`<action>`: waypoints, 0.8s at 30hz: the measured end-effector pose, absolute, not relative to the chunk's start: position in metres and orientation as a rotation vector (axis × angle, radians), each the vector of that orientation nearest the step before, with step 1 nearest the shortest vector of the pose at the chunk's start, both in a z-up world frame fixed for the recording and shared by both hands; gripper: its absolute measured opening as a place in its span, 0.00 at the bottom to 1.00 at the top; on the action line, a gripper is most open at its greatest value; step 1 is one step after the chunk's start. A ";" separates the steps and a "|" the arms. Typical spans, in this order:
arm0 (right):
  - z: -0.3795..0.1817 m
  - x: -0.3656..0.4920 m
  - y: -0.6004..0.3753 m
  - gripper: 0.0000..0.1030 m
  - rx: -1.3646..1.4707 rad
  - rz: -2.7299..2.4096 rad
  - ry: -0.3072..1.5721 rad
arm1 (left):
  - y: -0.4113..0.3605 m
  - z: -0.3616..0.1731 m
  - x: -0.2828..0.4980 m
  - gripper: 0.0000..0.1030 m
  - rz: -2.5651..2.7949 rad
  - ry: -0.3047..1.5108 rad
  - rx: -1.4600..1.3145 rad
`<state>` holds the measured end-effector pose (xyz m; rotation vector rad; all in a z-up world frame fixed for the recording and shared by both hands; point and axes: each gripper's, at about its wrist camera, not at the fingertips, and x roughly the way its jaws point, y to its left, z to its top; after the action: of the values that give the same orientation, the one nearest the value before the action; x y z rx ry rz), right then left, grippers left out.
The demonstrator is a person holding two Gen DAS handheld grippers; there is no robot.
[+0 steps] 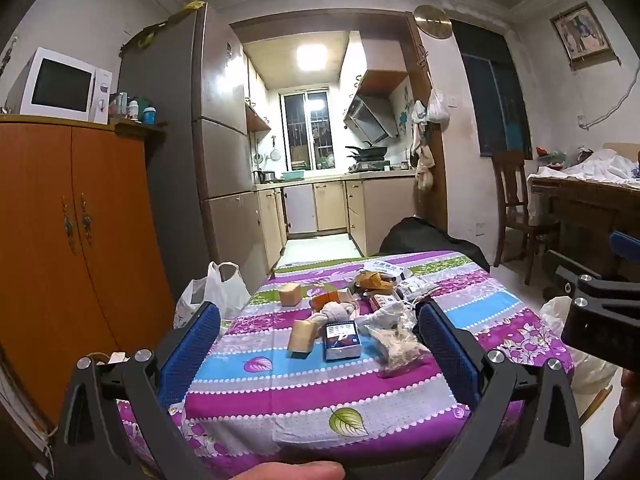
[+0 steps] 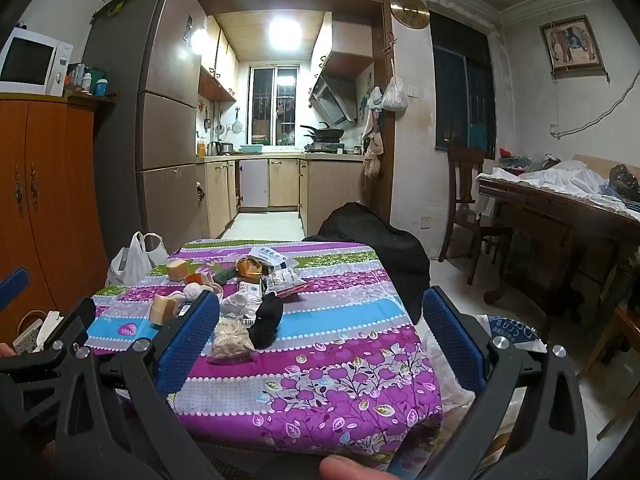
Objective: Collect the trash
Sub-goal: 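Move both tools toward the cluttered table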
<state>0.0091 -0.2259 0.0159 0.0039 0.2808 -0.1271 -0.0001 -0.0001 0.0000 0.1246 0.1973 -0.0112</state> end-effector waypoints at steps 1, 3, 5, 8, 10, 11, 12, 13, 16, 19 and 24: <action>0.017 0.009 -0.226 0.95 0.004 -0.126 0.281 | 0.001 0.000 0.000 0.96 -0.015 0.207 0.114; 0.017 0.009 -0.225 0.95 0.003 -0.127 0.280 | 0.000 0.000 0.000 0.96 -0.013 0.209 0.117; 0.016 0.009 -0.226 0.95 0.003 -0.126 0.281 | 0.000 0.000 0.000 0.96 -0.013 0.208 0.121; 0.016 0.010 -0.225 0.95 0.003 -0.127 0.281 | 0.000 0.000 0.000 0.96 -0.012 0.206 0.122; 0.015 0.011 -0.225 0.95 0.003 -0.126 0.282 | 0.000 0.000 0.001 0.96 -0.009 0.208 0.120; 0.015 0.011 -0.226 0.95 0.003 -0.126 0.283 | 0.000 0.000 0.000 0.96 -0.010 0.206 0.121; 0.015 0.010 -0.225 0.95 0.003 -0.127 0.283 | 0.000 0.000 0.001 0.96 -0.009 0.208 0.121; 0.016 0.009 -0.224 0.95 0.002 -0.127 0.284 | 0.000 0.000 0.001 0.96 -0.009 0.211 0.121; 0.011 0.009 -0.225 0.95 0.001 -0.129 0.291 | -0.002 -0.001 0.004 0.96 -0.007 0.226 0.125; 0.010 0.013 -0.224 0.95 0.001 -0.130 0.300 | -0.005 -0.004 0.010 0.96 -0.006 0.247 0.133; 0.004 0.016 -0.234 0.95 0.090 -0.095 0.334 | 0.001 -0.016 0.021 0.96 -0.022 0.322 0.126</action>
<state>0.0163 -0.2340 0.0044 0.0897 0.3342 -0.0947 0.0205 0.0013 -0.0156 0.1261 0.3220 -0.0218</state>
